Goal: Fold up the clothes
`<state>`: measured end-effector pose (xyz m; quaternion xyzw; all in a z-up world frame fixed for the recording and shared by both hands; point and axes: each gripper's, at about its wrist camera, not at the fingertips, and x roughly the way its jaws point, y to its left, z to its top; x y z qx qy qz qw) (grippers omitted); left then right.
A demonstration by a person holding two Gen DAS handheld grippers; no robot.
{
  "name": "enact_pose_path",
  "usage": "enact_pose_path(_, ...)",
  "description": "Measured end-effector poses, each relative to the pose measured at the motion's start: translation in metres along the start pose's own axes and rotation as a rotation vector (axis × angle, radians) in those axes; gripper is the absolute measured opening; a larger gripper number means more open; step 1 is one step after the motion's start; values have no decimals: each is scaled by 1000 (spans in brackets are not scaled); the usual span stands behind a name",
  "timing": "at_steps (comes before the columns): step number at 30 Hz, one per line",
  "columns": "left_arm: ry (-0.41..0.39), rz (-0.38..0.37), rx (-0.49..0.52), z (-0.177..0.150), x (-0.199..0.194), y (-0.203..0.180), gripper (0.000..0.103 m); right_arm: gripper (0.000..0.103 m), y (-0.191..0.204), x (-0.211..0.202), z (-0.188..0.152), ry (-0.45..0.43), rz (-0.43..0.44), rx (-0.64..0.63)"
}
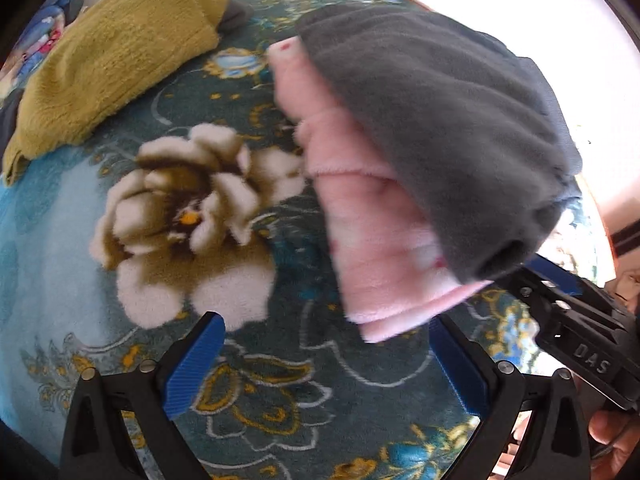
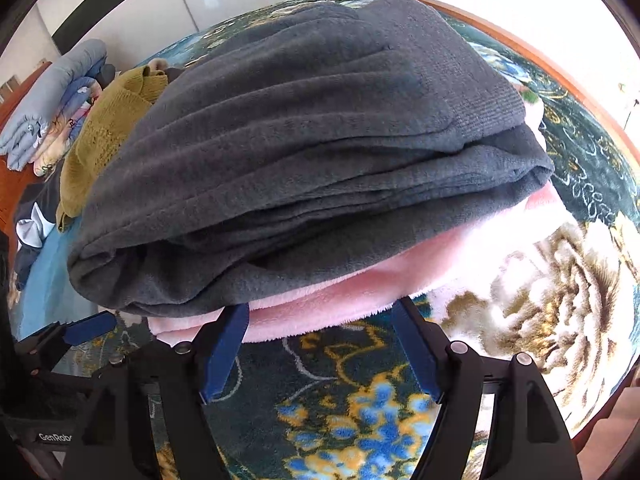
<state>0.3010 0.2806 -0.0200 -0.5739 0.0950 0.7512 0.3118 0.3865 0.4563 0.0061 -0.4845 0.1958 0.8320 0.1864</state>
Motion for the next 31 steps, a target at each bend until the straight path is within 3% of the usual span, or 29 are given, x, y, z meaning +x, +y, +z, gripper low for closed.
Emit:
enact_pose_path(5,-8,44,17,-1,5,5,103,75,5,2,1,-2,-34,-17)
enact_pose_path(23,-82,-33,44,-2,0,17,103,75,11,-5,1,30,-86,-24)
enact_pose_path(28,-132,-34,76,-10,-12,5,103,75,13,-9,0,34,-96,-23)
enact_pose_path(31,-122,-47,82,-9,-11,5,103,75,14,-13,-1,33,-100,-27)
